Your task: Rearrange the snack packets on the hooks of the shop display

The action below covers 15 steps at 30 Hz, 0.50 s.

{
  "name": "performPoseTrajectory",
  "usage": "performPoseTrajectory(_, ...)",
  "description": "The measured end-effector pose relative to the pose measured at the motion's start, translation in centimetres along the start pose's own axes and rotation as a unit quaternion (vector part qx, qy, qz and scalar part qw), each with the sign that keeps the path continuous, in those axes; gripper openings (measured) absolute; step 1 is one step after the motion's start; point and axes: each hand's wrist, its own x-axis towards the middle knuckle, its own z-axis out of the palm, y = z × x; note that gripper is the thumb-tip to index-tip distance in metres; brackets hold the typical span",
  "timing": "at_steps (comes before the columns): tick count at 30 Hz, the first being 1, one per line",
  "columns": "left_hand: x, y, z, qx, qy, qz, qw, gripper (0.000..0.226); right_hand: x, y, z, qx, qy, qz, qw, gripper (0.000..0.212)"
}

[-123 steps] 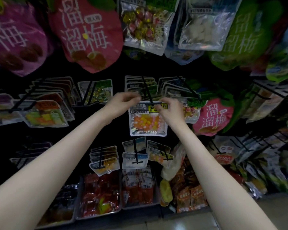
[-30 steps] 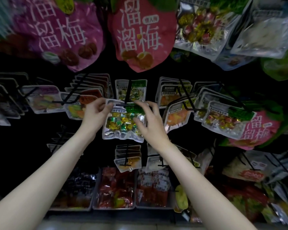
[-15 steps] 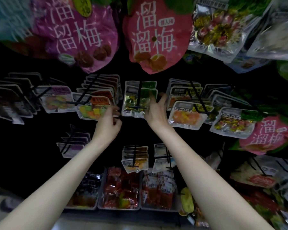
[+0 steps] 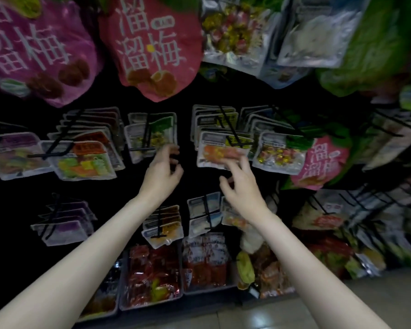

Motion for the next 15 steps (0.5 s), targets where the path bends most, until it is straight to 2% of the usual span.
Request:
performPoseTrajectory(4,1.2,2.6,2.9,-0.014,-0.014,0.017,1.000,0.060,-0.2,3.2,-3.5,-0.004,0.056,0.081,0.995,0.042)
performPoseTrajectory(7,2.0,3.1,4.3,-0.037,-0.018,0.009,0.999,0.066,0.2,4.6,-4.7,0.023,0.027,0.093,0.995,0.061)
performPoseTrajectory(10,1.9,3.5,4.6,-0.068,-0.012,-0.004,0.998,0.063,1.2,4.7,-4.8,0.119,0.001,0.121,0.985,0.076)
performPoseTrajectory(13,1.4,3.5,4.6,-0.069,-0.016,-0.014,0.997,0.066,2.4,3.8,-4.5,0.231,-0.030,0.144,0.962,0.070)
performPoseTrajectory(15,1.3,3.0,4.6,-0.052,-0.035,0.001,0.998,0.076,2.5,3.5,-3.7,0.240,-0.056,0.131,0.960,0.064)
